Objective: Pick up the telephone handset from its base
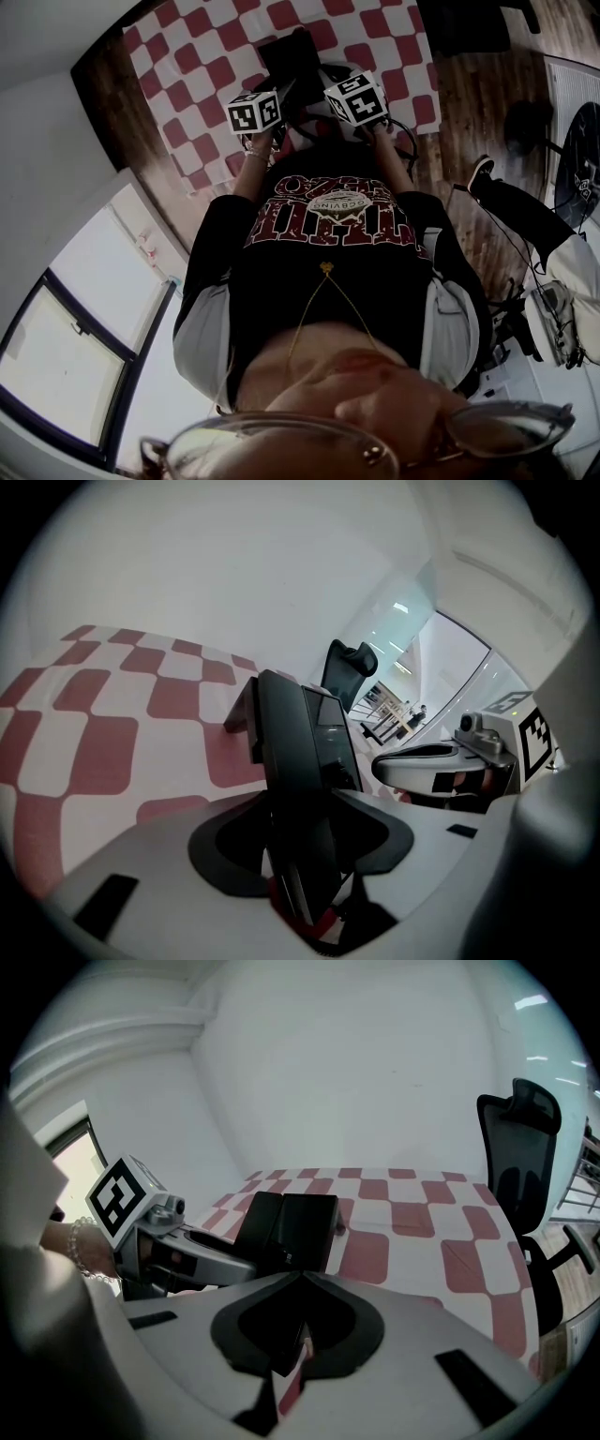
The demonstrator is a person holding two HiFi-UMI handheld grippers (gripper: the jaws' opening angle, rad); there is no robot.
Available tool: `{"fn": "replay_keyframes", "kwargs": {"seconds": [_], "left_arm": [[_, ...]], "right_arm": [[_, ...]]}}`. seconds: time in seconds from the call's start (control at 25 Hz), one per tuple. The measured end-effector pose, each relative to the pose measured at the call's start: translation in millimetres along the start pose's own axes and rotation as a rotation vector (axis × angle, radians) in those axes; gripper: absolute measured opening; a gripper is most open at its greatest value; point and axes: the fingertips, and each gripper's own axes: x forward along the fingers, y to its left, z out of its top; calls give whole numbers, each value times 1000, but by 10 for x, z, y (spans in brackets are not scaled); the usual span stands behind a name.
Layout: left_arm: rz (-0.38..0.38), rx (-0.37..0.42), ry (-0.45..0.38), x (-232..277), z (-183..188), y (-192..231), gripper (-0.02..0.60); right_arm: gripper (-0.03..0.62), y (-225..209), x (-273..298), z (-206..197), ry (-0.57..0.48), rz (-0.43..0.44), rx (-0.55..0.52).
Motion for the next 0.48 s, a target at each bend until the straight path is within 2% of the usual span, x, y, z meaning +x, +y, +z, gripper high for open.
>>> {"fn": "replay_keyframes", "kwargs": {"seconds": [0.32,0.48], "left_arm": [[46,16,-10,-111,108,-81,178],[45,19,-19,-156,122,-78,144]], "right_arm": [[17,33,-53,-8,-17,-4,10],[17,43,-83,-1,-25,-7,8]]}}
